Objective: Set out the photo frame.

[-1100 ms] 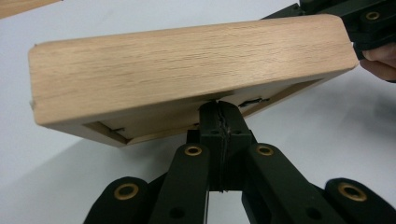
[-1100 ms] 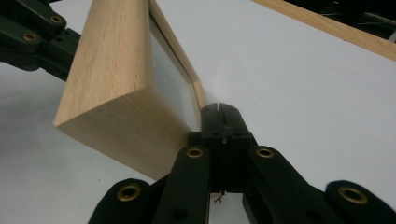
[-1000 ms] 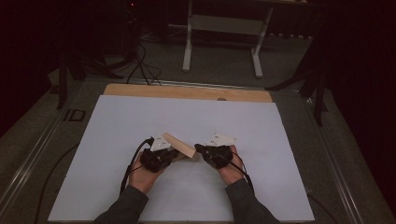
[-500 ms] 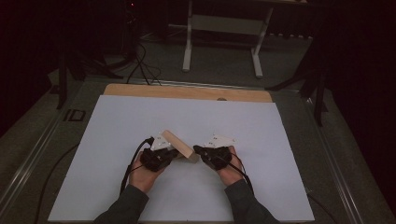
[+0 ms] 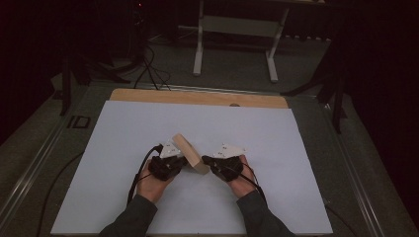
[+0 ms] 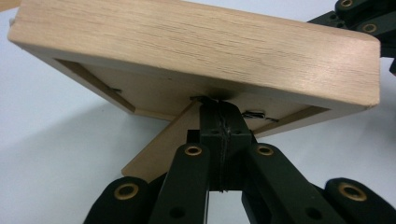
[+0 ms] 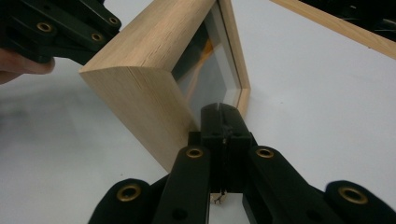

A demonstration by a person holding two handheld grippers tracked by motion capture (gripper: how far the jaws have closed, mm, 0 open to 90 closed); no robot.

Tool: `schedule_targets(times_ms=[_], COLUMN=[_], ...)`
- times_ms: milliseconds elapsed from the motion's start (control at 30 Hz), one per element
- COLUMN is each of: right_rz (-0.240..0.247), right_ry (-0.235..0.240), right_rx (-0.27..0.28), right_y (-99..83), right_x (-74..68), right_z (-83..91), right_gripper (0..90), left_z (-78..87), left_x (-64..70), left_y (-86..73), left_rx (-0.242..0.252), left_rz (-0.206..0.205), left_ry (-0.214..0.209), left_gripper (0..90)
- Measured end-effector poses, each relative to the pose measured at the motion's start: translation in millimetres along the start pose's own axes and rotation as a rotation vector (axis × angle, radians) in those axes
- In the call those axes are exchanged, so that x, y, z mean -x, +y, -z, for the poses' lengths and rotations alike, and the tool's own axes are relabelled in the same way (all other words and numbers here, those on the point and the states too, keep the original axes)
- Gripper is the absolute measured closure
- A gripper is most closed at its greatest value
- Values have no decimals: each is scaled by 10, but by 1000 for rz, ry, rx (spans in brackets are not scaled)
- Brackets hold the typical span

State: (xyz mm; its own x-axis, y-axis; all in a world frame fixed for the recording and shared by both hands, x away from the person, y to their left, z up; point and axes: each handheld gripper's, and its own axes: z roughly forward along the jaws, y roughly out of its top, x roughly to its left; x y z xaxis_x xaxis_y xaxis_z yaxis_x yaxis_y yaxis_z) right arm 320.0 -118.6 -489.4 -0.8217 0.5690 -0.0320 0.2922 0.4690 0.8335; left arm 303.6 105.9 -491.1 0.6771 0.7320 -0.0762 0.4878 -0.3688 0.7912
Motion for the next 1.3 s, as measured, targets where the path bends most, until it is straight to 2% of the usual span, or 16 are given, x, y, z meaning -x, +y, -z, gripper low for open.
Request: schedule_targets(times_ms=[1300], right_rz=[33], right_ry=[36], right_rx=[-4], right_y=[40], right_x=[-126], right_z=[-46], right_gripper=[898], left_z=[-64], left_x=[-94], left_y=[3], left_rx=[12], left_rz=[24], left_ry=[7], left_gripper=[896])
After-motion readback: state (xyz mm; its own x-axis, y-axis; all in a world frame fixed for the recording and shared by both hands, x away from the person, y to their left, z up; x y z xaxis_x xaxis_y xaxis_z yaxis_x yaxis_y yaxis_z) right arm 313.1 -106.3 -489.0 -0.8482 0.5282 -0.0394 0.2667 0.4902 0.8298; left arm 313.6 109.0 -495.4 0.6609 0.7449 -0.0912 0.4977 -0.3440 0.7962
